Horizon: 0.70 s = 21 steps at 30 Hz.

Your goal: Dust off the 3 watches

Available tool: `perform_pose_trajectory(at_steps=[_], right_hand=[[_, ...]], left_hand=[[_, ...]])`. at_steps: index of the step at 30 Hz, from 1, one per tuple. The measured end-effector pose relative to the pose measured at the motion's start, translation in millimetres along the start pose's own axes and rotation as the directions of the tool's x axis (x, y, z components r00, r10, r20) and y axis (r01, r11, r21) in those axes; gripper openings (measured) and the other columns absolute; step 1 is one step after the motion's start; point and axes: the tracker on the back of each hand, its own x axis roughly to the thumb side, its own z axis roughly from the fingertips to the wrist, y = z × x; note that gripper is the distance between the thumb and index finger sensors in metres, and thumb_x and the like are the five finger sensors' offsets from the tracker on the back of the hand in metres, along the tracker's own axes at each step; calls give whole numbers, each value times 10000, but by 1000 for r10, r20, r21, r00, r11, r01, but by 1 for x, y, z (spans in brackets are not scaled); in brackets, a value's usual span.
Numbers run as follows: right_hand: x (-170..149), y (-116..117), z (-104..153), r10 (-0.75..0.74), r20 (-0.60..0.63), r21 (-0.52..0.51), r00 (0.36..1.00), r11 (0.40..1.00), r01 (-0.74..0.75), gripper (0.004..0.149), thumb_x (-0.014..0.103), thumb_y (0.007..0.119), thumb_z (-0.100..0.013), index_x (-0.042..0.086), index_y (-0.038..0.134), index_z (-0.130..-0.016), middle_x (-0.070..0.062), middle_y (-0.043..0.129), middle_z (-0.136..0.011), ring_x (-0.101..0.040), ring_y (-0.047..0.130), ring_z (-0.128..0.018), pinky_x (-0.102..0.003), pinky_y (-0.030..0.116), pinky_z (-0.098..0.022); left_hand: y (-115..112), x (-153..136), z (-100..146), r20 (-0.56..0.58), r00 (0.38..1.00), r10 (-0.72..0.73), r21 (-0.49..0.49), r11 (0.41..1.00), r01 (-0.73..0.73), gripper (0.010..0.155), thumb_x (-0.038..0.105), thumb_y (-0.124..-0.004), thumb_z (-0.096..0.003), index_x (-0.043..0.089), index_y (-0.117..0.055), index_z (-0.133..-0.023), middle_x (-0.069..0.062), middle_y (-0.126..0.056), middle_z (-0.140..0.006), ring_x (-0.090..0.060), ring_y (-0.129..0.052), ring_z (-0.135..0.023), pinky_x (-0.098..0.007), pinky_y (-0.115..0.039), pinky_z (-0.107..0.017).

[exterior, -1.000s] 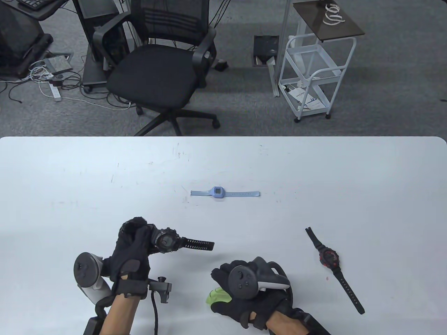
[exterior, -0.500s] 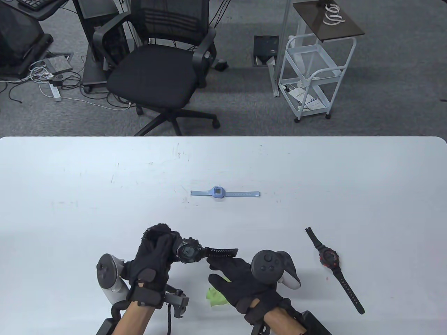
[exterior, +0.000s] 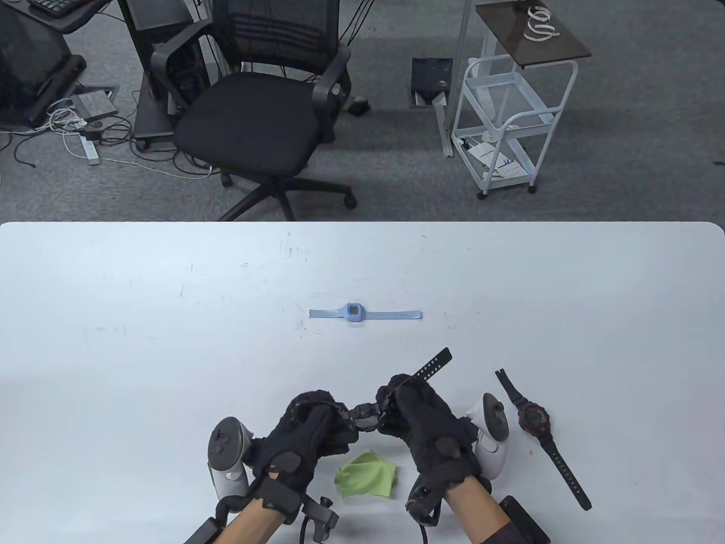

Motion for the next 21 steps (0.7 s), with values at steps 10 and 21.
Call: perform_pose_trajectory(at_steps=[10, 21], right_hand=[[41, -44, 9, 2, 114, -111, 993, 994, 10, 461, 521, 697, -704, 204, 636, -1033, 33, 850, -913, -132, 975, -735, -406, 823, -554], [39, -74, 18, -69, 127, -263, 989, 959, 101, 463, 531, 683, -707, 200, 630, -1025, 36, 846, -901, -124, 965, -732, -410, 813, -563]], left_hand=[[-1, 9, -3, 87, 886, -455, -108, 880, 463, 697, 480, -778, -546, 88, -568, -1083, -180, -759, -1012, -425, -940, -787, -667, -758, -565], [-60, -1, 1, 438, 273, -857, -249, 176, 952, 547, 445, -854, -509, 169, -862, -980, -122, -842, -1018, -433, -836, -929, -708, -695, -622]])
